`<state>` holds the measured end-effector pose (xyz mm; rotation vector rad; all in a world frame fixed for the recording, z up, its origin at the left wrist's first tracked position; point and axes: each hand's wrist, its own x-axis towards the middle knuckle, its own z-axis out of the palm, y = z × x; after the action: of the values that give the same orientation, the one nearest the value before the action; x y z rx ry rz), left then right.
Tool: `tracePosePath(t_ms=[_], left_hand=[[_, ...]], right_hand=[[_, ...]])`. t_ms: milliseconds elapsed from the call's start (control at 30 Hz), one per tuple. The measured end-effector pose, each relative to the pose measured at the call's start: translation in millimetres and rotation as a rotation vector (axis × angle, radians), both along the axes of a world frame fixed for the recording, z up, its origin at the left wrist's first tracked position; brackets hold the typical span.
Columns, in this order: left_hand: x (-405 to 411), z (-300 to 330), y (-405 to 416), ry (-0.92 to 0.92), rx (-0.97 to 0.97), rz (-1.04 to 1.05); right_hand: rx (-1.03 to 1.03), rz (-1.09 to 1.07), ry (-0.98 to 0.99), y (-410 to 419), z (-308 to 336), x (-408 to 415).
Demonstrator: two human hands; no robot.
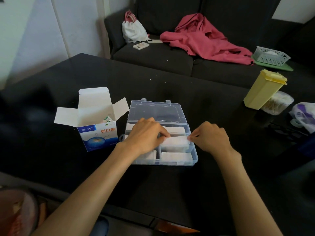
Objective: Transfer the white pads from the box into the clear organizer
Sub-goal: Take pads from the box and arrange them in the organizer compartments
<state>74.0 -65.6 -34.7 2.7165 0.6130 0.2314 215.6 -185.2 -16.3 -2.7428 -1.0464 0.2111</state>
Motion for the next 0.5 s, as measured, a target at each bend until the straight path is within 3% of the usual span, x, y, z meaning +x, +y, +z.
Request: tracePosePath(t_ms=[167,367,500], left_hand=[[0.0,-1.9,-0.2,-0.018,0.037,-0.021],[2.3,-3.4,0.1,-0.019,0.013,-0.02],[0.2,-1.9,1.1,0.012,0.06,-0.029]], right_hand=[[-0.068,-0.039,-0.072,4.6,0.4,-9.1],[0.004,0.089,0.14,-0.1,4.7,-3.1],[-0.031,0.022,0.201,0.0,-0.4,-2.3]])
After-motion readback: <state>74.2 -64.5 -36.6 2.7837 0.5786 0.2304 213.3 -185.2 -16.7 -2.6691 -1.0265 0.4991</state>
